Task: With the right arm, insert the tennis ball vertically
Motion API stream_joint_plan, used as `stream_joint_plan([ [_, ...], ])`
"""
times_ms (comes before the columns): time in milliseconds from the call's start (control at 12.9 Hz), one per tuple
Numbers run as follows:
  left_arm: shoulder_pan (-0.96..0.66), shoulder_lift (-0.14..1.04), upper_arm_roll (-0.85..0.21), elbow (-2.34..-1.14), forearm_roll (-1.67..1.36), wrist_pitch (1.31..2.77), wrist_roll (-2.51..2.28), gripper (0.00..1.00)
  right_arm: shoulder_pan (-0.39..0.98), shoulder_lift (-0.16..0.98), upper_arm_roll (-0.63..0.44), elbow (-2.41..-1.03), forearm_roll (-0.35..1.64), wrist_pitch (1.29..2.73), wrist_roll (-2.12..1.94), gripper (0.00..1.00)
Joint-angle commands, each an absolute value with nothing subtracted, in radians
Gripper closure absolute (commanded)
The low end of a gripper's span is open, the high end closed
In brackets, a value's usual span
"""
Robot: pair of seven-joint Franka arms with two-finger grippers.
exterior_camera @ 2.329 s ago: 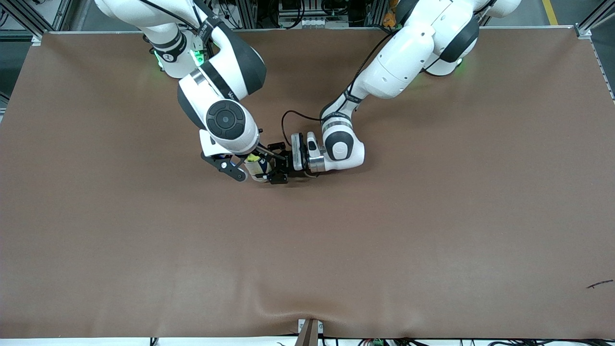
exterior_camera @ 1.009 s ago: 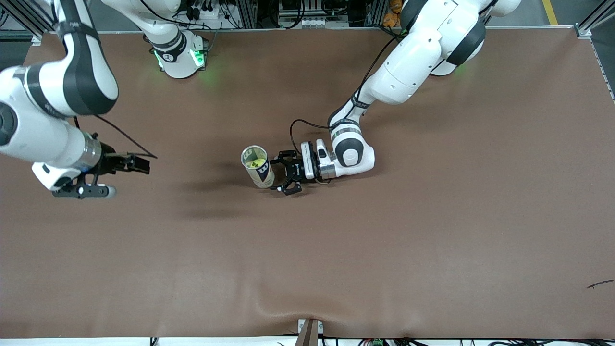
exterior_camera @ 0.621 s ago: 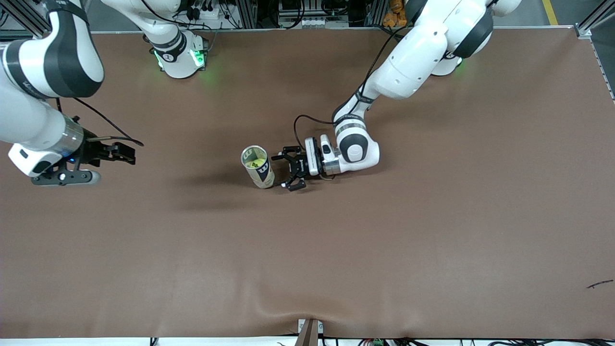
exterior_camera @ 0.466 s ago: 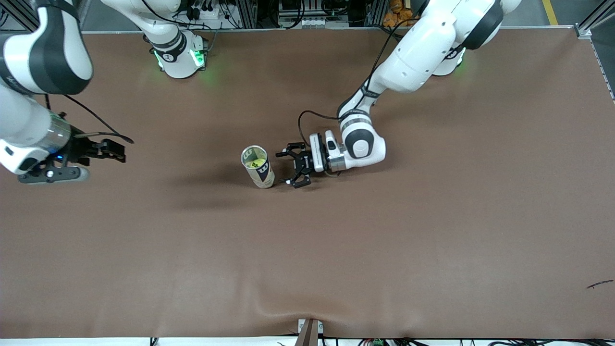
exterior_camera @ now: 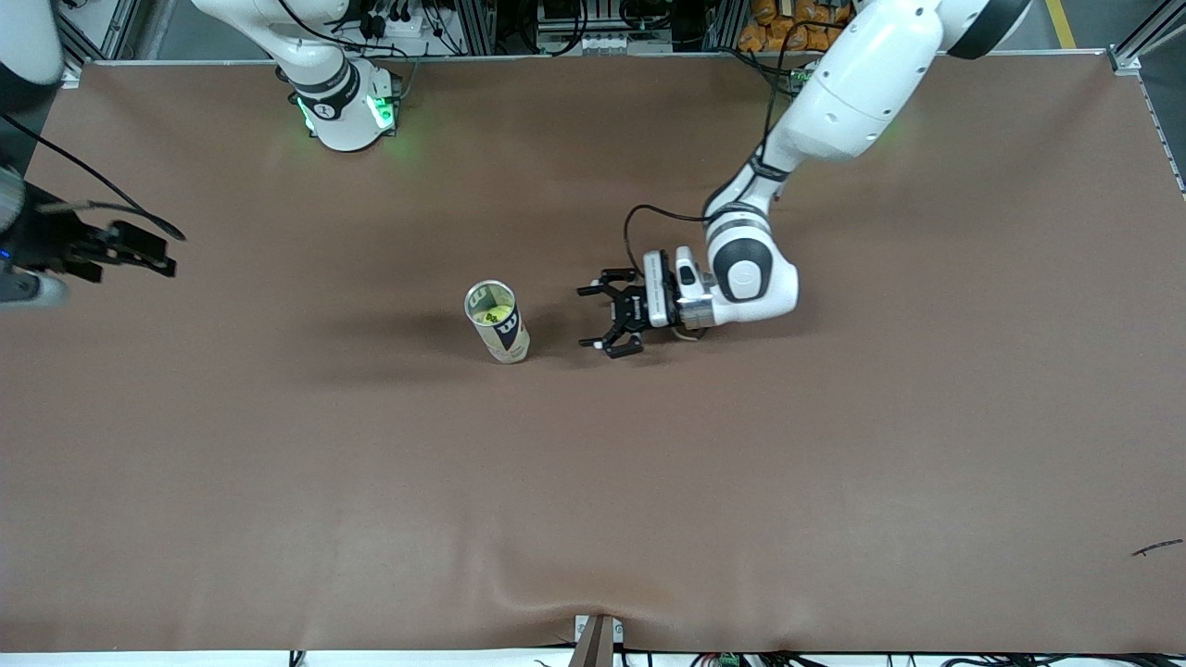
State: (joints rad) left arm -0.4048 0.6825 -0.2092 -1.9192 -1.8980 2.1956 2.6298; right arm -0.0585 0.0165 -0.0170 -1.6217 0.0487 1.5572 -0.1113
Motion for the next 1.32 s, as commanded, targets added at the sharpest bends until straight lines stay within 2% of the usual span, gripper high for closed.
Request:
stream_joint_plan([
  [0,-0.329,0.632,-0.221,-1.962,-1.752,2.168,2.545,0.0,-0.035,0.018,-0.055,-1.531,0.064,1.462,-0.033,0.0],
  [155,-0.279,0.624,-0.221,-1.956,-1.627,2.142,2.459,0.0,-0.02,0.018,-0.063,-1.482,0.049,1.401,0.04,0.0],
  [776,-0.051,0.626,-0.216,-1.795,-1.127,1.876,2.116,0.0,-0.025,0.017,-0.092,-1.476,0.028,1.396,-0.042,0.0],
  [932,-0.011,0.626,-0.207,-1.703,-0.966,1.766,1.975,0.0,-0.025,0.021,-0.091,-1.474,0.029,1.407,-0.012,0.0],
  [1242,0.006,0.615,-0.112,-1.488,-0.696,1.559,1.737,0.0,-0.028,0.025,-0.094,-1.465,0.023,1.407,-0.015,0.0],
])
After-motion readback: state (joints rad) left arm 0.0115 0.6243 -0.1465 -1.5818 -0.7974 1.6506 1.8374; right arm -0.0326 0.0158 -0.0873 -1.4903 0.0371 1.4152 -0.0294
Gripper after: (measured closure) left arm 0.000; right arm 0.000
